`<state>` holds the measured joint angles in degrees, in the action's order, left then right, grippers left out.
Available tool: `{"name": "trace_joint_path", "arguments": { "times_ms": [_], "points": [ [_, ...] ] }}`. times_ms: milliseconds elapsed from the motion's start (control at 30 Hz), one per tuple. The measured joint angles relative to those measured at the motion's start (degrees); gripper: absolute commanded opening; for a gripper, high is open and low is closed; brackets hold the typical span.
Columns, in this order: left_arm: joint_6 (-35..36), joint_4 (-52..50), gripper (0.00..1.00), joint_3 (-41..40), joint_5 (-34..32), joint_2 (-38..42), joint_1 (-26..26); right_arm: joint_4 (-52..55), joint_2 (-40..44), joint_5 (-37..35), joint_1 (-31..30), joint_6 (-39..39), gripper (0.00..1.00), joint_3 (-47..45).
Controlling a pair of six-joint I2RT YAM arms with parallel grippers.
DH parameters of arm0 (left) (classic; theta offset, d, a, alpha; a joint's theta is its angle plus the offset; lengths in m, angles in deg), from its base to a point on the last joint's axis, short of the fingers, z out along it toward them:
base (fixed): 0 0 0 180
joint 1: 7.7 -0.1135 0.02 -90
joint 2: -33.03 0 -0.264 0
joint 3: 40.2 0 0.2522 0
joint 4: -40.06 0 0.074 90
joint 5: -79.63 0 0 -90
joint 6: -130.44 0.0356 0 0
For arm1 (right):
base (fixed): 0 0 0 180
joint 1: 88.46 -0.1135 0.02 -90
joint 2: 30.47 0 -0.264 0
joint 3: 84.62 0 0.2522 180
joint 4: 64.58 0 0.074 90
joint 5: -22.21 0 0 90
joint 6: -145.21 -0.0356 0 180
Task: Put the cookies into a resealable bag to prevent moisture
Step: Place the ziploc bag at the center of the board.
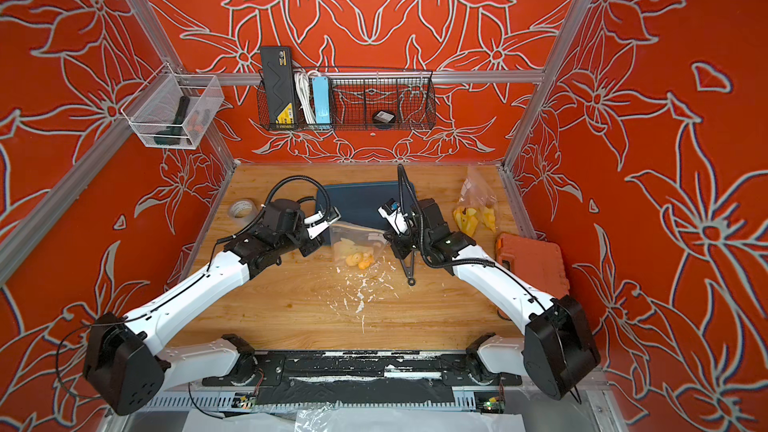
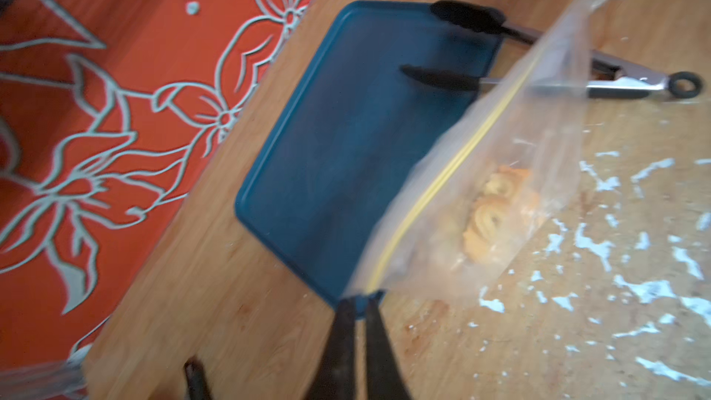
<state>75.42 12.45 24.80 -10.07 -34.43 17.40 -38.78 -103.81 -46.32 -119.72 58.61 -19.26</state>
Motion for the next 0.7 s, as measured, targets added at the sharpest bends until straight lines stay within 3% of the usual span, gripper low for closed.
{"name": "trace_joint_path", "arguments": {
  "times_ms": [133, 300, 500, 700],
  "points": [
    [-6.4, 3.5, 0.80, -3.5, -3.3, 5.2, -1.1, 3.9, 0.5, -1.9, 0.7, -3.3, 0.00, 2.4],
    [-14.4, 7.6, 0.99, -6.2, -4.1, 9.0, -1.1, 14.4, 0.8, -7.5, 0.6, -8.2, 0.00, 13.1],
    [-24.9, 9.6, 1.00, -6.6, -4.6, 8.8, -1.1, 27.2, 1.7, -20.2, 0.9, -11.4, 0.00, 25.9],
    [-31.3, 10.5, 1.00, -6.6, -3.1, 7.4, -1.1, 37.0, -3.7, -28.9, 4.4, -11.8, 0.00, 35.2]
  ]
}}
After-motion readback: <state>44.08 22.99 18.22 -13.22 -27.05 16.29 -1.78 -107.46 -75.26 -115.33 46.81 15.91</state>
